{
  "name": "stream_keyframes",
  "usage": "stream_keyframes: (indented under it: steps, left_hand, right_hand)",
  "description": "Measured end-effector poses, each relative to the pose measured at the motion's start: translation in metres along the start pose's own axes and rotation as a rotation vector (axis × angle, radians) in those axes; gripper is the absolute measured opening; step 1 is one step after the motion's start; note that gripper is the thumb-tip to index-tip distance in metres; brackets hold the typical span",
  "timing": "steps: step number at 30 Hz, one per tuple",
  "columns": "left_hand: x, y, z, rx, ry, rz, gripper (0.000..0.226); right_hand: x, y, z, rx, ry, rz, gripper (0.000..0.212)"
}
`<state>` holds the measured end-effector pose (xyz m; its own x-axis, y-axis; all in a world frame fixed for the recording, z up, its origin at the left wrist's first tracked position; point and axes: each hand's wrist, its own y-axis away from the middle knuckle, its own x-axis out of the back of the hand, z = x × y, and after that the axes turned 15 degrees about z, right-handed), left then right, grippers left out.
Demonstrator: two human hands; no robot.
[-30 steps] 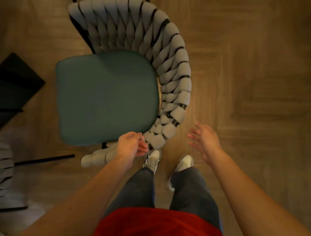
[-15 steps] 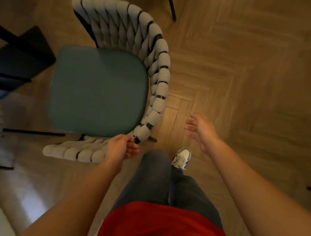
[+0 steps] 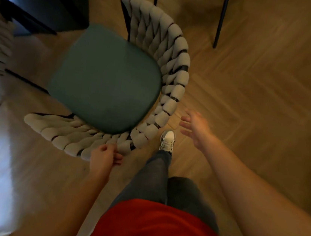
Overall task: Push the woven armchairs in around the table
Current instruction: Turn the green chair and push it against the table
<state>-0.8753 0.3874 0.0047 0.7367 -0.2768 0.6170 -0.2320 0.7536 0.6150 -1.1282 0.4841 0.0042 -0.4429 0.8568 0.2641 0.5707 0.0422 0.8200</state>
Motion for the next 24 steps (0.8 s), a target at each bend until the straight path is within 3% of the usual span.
stream_keyframes:
  steps: [6, 11, 17, 19, 24]
  left_hand:
    - [-0.01, 0.013, 0.002, 0.061, 0.043, 0.133, 0.023]
    - [-0.026, 0.031, -0.007, 0.245, 0.155, 0.31, 0.022]
    - [-0.051, 0.051, -0.01, 0.689, 0.625, 0.268, 0.045]
    - [-0.059, 0.048, -0.005, 0.754, 0.804, 0.251, 0.052]
    - [-0.077, 0.034, 0.015, 0.793, 1.048, 0.23, 0.035]
  right_hand:
    - [-0.008, -0.025, -0.047, 0.013, 0.108, -0.05, 0.034]
    - [-0.024, -0.043, -0.074, -0.006, 0.178, -0.104, 0.044]
    - [-0.04, -0.052, -0.091, -0.092, 0.229, -0.169, 0.042]
    - [-0.043, -0.055, -0.092, -0.127, 0.227, -0.172, 0.046]
    - [-0.052, -0.059, -0.092, -0.153, 0.204, -0.183, 0.049]
